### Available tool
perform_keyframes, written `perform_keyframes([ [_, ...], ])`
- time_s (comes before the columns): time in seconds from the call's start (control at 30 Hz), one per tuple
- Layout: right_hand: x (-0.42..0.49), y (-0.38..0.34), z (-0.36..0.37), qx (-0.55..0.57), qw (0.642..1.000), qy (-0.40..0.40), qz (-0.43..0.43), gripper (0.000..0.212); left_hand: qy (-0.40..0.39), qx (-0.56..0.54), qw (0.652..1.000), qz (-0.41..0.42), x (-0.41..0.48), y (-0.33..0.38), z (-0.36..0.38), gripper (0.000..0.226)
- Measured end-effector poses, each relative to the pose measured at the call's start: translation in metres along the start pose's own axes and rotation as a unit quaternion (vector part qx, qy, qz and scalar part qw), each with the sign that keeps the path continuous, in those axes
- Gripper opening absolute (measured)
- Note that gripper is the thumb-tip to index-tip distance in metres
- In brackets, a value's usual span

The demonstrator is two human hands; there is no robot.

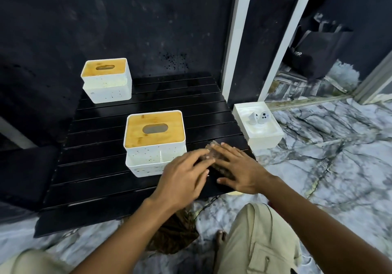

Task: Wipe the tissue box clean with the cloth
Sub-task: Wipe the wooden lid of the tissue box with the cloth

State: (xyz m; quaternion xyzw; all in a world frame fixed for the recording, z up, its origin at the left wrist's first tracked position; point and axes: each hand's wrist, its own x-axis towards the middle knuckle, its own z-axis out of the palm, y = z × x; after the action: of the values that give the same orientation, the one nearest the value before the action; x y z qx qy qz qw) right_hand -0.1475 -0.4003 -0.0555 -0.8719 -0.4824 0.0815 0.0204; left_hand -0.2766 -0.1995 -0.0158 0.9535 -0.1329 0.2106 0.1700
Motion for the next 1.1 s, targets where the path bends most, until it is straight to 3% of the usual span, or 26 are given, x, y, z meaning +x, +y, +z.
perform_keyframes([
  [0.13, 0.021, -0.004, 0.019, 0.015, 0.999, 0.023, 0.028, 0.055, 0.086, 0.032, 0.995, -0.032, -0.001, -0.038, -0.03, 0.031],
  [0.23, 0.043, -0.016, 0.025, 0.064, 0.992, 0.07, 0.089, 0.061, 0.08, 0.035, 0.992, -0.085, -0.003, -0.07, -0.045, 0.034],
  [0.37, 0.059, -0.038, 0.011, 0.211, 0.965, 0.082, 0.132, 0.062, 0.031, 0.034, 0.991, -0.125, -0.001, -0.101, -0.063, 0.045],
  [0.47, 0.054, -0.03, 0.009, 0.059, 0.994, 0.057, 0.066, 0.069, -0.047, 0.039, 0.989, -0.136, 0.001, -0.127, -0.074, 0.066],
  [0.53, 0.055, -0.026, 0.016, 0.038, 0.996, 0.056, 0.056, 0.065, -0.09, 0.028, 0.984, -0.153, 0.002, -0.142, -0.078, 0.084],
  [0.67, 0.062, -0.037, 0.029, 0.132, 0.972, 0.18, 0.077, 0.047, -0.154, -0.005, 0.969, -0.195, 0.005, -0.154, -0.076, 0.106],
  [0.73, 0.063, -0.042, 0.032, 0.195, 0.942, 0.248, 0.111, 0.041, -0.169, -0.016, 0.962, -0.212, 0.006, -0.154, -0.071, 0.113],
  [0.77, 0.065, -0.045, 0.026, 0.284, 0.909, 0.27, 0.14, 0.038, -0.17, -0.018, 0.961, -0.218, 0.006, -0.154, -0.07, 0.117],
  [0.87, 0.079, -0.056, -0.012, 0.515, 0.763, 0.354, 0.165, 0.034, -0.172, -0.03, 0.957, -0.229, 0.008, -0.155, -0.07, 0.13],
  [0.9, 0.088, -0.06, -0.027, 0.524, 0.75, 0.372, 0.158, 0.034, -0.173, -0.039, 0.957, -0.228, 0.008, -0.156, -0.071, 0.132],
  [0.93, 0.096, -0.065, -0.041, 0.514, 0.752, 0.386, 0.142, 0.034, -0.172, -0.049, 0.958, -0.226, 0.009, -0.154, -0.073, 0.134],
  [1.0, 0.111, -0.082, -0.064, 0.456, 0.797, 0.381, 0.109, 0.034, -0.162, -0.068, 0.959, -0.223, 0.006, -0.148, -0.072, 0.133],
  [1.1, 0.127, -0.096, -0.067, 0.153, 0.962, 0.22, 0.06, 0.065, -0.136, -0.099, 0.957, -0.237, -0.001, -0.138, -0.066, 0.133],
])
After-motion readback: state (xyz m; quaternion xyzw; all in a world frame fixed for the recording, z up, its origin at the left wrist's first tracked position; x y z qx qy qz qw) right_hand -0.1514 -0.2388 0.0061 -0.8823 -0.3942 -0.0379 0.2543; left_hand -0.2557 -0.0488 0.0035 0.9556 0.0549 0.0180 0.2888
